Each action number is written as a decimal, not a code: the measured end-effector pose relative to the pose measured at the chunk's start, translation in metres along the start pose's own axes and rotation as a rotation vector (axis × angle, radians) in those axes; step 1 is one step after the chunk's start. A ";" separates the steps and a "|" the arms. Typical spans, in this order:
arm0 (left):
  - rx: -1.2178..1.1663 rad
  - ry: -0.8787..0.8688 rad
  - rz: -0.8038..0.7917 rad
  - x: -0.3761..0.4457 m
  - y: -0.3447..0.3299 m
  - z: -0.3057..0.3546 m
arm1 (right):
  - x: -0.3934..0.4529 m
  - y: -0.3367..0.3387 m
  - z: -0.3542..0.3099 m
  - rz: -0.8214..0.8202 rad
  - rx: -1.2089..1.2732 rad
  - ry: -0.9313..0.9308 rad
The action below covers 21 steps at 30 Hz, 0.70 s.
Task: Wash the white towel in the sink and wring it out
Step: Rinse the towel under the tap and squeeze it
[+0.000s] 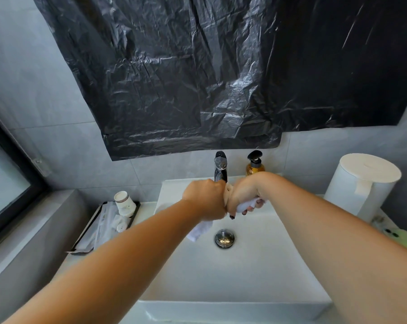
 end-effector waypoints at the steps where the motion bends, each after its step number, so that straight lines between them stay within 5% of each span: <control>1: -0.144 0.076 0.008 -0.002 -0.005 -0.002 | -0.003 0.002 -0.003 0.064 -0.037 0.016; 5: -0.802 0.471 0.090 -0.013 -0.024 -0.019 | -0.015 0.002 0.002 0.549 0.208 0.258; 9: -1.536 0.862 0.350 -0.035 -0.032 -0.016 | -0.035 -0.054 0.011 1.044 0.238 0.482; 11: -1.802 0.960 0.411 -0.040 -0.033 -0.010 | -0.030 -0.097 0.005 1.113 0.219 0.548; 14: -2.196 0.996 0.311 -0.039 -0.025 0.001 | 0.002 -0.144 -0.017 1.040 0.138 0.479; 16: -2.458 0.960 0.179 -0.040 -0.009 0.011 | 0.022 -0.149 -0.029 1.174 0.222 0.457; 21: -2.487 0.782 0.195 -0.046 0.004 0.018 | 0.033 -0.111 -0.019 1.456 0.310 0.517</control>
Point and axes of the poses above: each hand's wrist, its own x-axis towards the middle knuckle, its own y-axis out of the back of the hand, z = x × y, the point moved 1 cm from there along x, towards the middle knuckle, and after that the axes turned 2 degrees about -z, right-handed, at the moved point
